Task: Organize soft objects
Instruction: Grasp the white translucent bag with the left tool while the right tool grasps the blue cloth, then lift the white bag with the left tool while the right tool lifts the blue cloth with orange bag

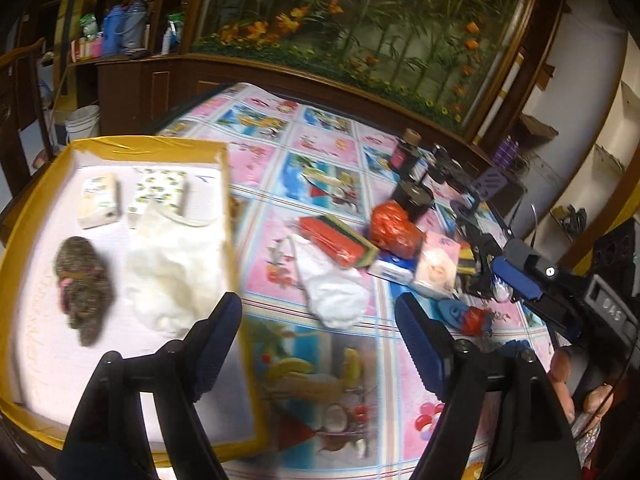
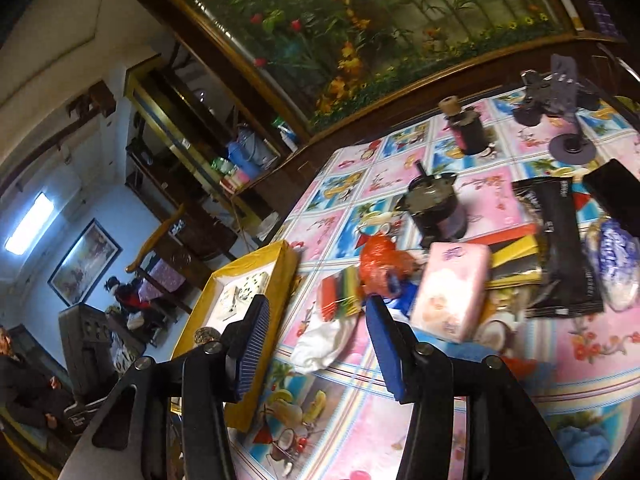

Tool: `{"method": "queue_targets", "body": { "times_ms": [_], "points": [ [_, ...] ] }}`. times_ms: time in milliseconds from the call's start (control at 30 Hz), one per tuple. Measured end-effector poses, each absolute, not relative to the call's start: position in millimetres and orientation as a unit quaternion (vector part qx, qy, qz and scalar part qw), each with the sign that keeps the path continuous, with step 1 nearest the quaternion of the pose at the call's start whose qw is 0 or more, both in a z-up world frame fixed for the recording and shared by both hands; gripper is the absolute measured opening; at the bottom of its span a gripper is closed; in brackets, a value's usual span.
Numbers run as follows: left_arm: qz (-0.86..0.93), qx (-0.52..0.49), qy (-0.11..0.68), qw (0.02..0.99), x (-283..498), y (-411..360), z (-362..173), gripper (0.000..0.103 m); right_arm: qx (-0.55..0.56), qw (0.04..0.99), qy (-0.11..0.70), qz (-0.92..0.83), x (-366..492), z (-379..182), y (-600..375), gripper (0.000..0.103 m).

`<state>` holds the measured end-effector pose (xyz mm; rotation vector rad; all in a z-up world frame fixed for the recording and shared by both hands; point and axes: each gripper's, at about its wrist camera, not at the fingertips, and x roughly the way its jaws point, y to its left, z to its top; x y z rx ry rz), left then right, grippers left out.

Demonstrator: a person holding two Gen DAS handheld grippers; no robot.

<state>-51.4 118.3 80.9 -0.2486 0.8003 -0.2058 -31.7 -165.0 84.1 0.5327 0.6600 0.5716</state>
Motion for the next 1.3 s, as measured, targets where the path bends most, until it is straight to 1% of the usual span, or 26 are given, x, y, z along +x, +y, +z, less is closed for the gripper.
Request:
{"method": "queue_targets", "body": {
  "times_ms": [233, 433, 467, 500, 533, 600, 800, 867, 967, 1067, 1100, 1133, 1233, 1300],
  "points": [
    [-0.056, -0.056, 0.434, 0.897, -17.8, 68.1, 50.6, 0.078, 0.271, 0.875, 0.295, 0.272, -52.8, 89.4, -193.2, 0.058],
    [-0.043, -0.057, 0.457, 0.886, 7.7, 57.9, 27.2, 0.077, 0.284, 0.876, 0.289, 0.262, -59.9, 88.3, -216.1, 0.06],
    [-0.041, -0.047, 0.452, 0.89, 9.2, 54.7, 26.8, 0.065, 0.286, 0.876, 0.29, 0.259, -61.0, 87.6, -219.7, 0.06],
    [-0.035, -0.033, 0.453, 0.89, 11.8, 51.6, 24.5, 0.042, 0.284, 0.877, 0.293, 0.254, -61.8, 86.7, -222.4, 0.061],
    [-0.035, -0.032, 0.455, 0.889, 13.3, 50.3, 22.4, 0.034, 0.277, 0.88, 0.3, 0.244, -61.8, 85.0, -225.0, 0.061],
    [-0.036, -0.037, 0.453, 0.89, 11.0, 53.2, 17.8, 0.03, 0.259, 0.883, 0.324, 0.218, -57.7, 78.0, -227.3, 0.062],
    [-0.1, -0.057, 0.452, 0.885, -30.1, 56.4, 19.9, 0.029, 0.221, 0.871, 0.406, 0.167, -39.9, 50.6, -222.0, 0.063],
    [-0.119, -0.062, 0.443, 0.886, -43.6, 57.6, 25.7, 0.029, 0.2, 0.869, 0.423, 0.162, -36.7, 44.9, -214.3, 0.066],
    [-0.134, -0.062, 0.452, 0.88, -48.8, 56.3, 20.9, 0.029, 0.159, 0.868, 0.448, 0.144, -30.1, 34.5, -200.9, 0.068],
    [-0.141, -0.089, 0.454, 0.875, -47.4, 63.4, 17.7, 0.029, 0.114, 0.866, 0.466, 0.139, -24.6, 23.8, -185.8, 0.068],
    [-0.145, -0.095, 0.457, 0.872, -46.9, 64.8, 16.2, 0.029, 0.094, 0.871, 0.464, 0.13, -25.2, 23.2, -180.9, 0.065],
    [-0.147, -0.101, 0.457, 0.872, -45.8, 66.7, 16.0, 0.029, 0.079, 0.876, 0.459, 0.123, -26.2, 22.5, -177.2, 0.053],
    [-0.153, -0.113, 0.455, 0.87, -45.7, 69.8, 15.5, 0.029, 0.068, 0.881, 0.451, 0.127, -28.5, 22.0, -174.6, 0.045],
    [-0.158, -0.116, 0.455, 0.869, -45.9, 70.2, 15.8, 0.029, 0.078, 0.881, 0.445, 0.138, -30.7, 24.7, -176.2, 0.043]
  ]
}}
